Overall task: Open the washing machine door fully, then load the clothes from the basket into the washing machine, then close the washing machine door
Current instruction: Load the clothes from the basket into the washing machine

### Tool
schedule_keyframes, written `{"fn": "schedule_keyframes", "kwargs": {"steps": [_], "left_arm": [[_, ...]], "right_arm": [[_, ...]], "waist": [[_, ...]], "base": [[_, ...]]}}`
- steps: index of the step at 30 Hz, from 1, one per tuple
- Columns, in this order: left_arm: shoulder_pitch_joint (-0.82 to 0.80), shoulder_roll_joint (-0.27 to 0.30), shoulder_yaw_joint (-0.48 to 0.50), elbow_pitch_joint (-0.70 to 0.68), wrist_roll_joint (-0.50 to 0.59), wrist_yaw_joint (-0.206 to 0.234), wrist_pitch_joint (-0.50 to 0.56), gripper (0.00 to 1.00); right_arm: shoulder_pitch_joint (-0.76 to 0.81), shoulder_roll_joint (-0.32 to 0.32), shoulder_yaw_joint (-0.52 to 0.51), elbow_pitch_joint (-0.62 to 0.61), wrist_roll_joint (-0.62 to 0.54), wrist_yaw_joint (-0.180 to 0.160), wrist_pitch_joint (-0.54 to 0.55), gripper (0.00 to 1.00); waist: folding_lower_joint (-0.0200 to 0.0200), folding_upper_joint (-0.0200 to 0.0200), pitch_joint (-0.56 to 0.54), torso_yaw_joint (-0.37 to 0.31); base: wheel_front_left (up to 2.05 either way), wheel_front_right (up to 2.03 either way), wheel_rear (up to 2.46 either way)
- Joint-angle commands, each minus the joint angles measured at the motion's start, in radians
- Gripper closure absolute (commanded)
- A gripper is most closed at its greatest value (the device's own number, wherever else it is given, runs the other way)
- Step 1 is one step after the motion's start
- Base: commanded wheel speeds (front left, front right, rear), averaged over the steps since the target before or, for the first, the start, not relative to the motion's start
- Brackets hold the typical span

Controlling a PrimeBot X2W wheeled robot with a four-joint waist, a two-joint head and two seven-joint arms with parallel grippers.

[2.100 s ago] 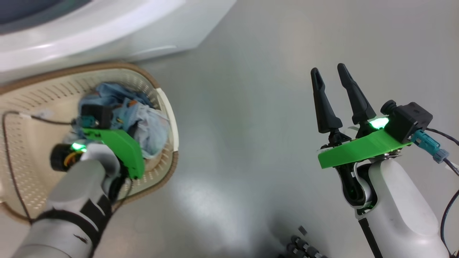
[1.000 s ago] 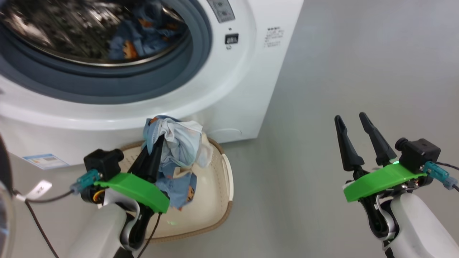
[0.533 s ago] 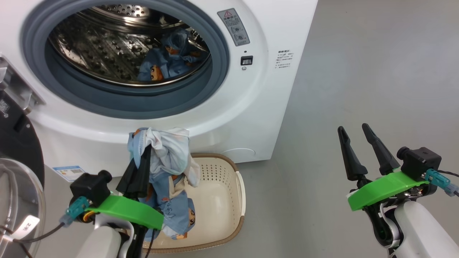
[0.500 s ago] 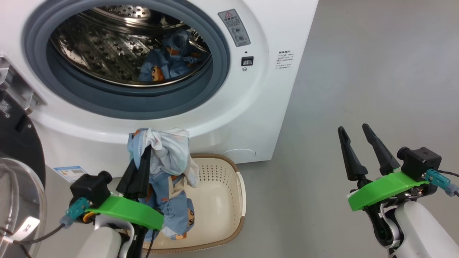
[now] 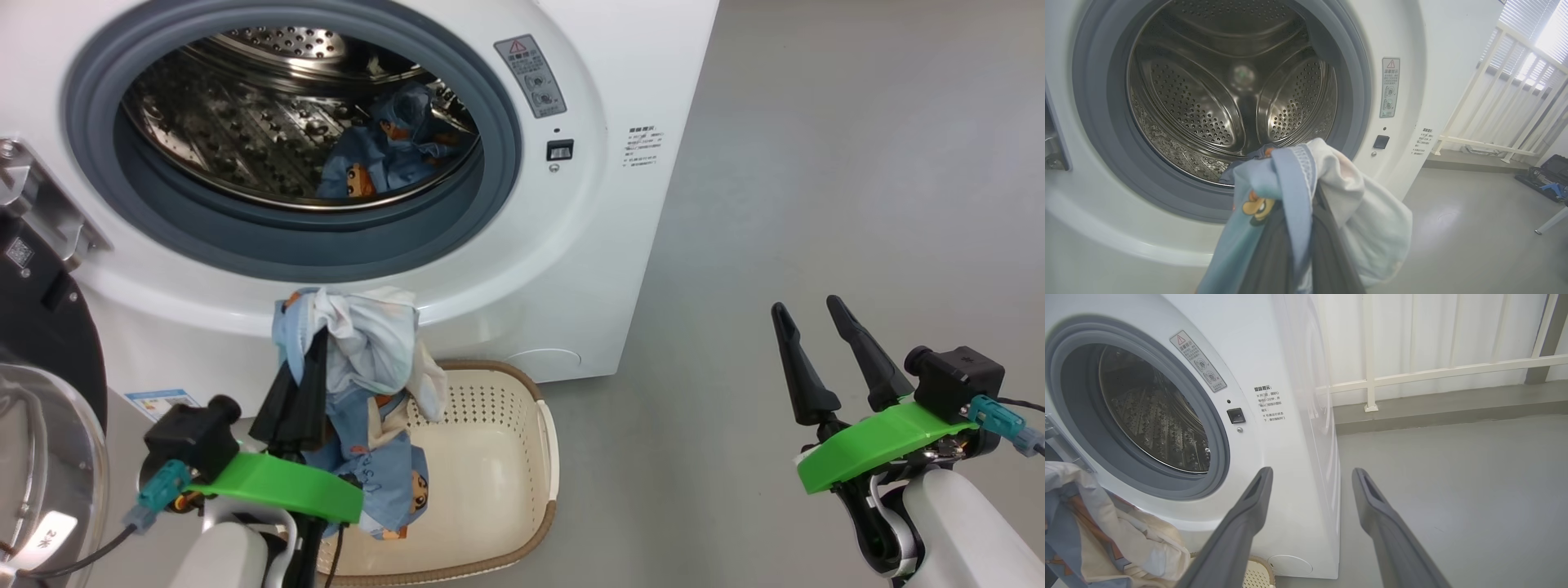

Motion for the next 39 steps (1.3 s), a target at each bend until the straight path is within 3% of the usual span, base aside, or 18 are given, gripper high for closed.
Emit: {"fn": "schedule_keyframes", "kwargs": {"steps": [1, 11, 21, 28, 39], "left_arm": [[-0.020, 0.015, 0.043, -0.036, 0.018, -0.004, -0.007, 1.00], [-0.117, 0.011, 0.099, -0.075, 0.067, -0.012, -0.007, 1.00], [-0.321, 0.043, 0.162, -0.031, 0.098, -0.009, -0.007, 1.00], [-0.458, 0.070, 0.126, 0.131, 0.122, -0.021, -0.001, 1.00], [-0.772, 0.123, 0.095, 0.513, 0.145, -0.029, -0.004, 1.00]], "right_arm": [[0.001, -0.011, 0.025, -0.019, 0.014, 0.005, -0.008, 0.00], [-0.012, -0.011, 0.032, -0.025, 0.011, 0.005, -0.008, 0.00], [-0.031, 0.009, 0.020, -0.041, -0.002, 0.005, -0.008, 0.00], [-0.045, 0.026, 0.015, -0.054, -0.015, 0.005, -0.008, 0.00], [-0.077, 0.070, 0.002, -0.088, -0.043, 0.005, -0.008, 0.00]], "waist": [[0.0000, 0.0000, 0.002, -0.004], [0.0000, 0.0000, 0.038, -0.027], [0.0000, 0.0000, 0.127, -0.063], [0.0000, 0.0000, 0.205, -0.086], [0.0000, 0.0000, 0.405, -0.141]], "base": [[0.00, 0.00, 0.00], [0.00, 0.00, 0.00], [0.00, 0.00, 0.00], [0.00, 0.00, 0.00], [0.00, 0.00, 0.00]]}}
